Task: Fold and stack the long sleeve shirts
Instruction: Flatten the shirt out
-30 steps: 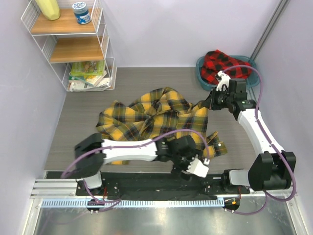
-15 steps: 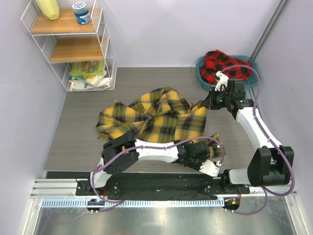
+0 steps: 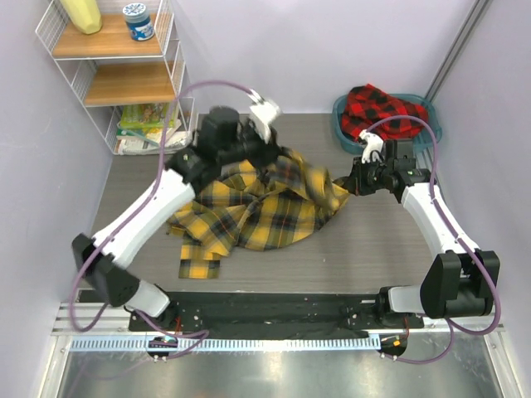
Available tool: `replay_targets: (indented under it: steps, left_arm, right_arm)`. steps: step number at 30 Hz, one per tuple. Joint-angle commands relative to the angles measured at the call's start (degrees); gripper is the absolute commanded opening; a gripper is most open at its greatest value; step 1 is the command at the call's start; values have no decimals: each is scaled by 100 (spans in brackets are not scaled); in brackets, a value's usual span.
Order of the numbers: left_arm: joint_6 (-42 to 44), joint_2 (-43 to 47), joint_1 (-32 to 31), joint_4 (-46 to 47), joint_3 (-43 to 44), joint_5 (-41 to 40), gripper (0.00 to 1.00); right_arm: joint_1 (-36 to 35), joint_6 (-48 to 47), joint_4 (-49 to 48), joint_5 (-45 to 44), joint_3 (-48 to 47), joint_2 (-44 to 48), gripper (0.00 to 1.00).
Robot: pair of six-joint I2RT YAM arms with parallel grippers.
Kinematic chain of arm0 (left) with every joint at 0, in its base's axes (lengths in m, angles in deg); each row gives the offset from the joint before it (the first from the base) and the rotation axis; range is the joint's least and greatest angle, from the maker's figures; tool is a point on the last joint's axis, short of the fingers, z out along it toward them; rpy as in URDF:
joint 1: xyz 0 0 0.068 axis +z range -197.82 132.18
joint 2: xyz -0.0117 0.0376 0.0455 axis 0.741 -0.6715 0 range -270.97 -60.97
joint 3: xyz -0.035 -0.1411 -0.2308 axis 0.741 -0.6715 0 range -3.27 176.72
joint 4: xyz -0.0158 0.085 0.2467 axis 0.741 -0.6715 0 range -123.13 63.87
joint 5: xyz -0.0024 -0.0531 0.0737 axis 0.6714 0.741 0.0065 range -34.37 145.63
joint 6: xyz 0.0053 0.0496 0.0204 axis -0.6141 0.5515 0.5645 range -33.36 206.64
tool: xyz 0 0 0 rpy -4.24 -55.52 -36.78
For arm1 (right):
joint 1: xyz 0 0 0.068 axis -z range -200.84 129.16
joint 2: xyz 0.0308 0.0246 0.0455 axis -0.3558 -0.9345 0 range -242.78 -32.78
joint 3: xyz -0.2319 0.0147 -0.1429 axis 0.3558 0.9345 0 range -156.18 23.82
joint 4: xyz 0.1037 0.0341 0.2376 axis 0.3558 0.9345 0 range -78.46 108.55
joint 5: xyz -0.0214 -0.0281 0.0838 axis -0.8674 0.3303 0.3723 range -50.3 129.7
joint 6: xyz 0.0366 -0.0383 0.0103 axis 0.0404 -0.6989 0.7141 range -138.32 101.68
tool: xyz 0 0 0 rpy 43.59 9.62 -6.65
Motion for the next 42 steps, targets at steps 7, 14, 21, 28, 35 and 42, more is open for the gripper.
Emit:
replay_targets:
  steps: [7, 14, 21, 28, 35, 42]
  left_arm:
    - [-1114, -607, 2136, -1598, -558, 398, 64]
    - [646, 819, 1996, -2275, -2153, -23, 77]
    - [622, 960, 626, -2040, -3014, -1745, 72]
    - [130, 398, 150, -1363, -3103, -2318, 73]
    - [-318, 511, 106, -1257, -3340, -1888, 73]
    - [-407, 249, 97, -1142, -3288, -2195, 50]
  right_arm:
    - [11, -307, 716, 771, -261, 273, 1]
    - [20, 45, 540, 930, -577, 141, 1]
    - [11, 238, 434, 869, -841, 150, 1]
    - [11, 502, 303, 868, -903, 308, 1]
    - [11, 599, 338, 860, -1026, 501, 1]
    - [19, 687, 338, 825, -1026, 624, 1]
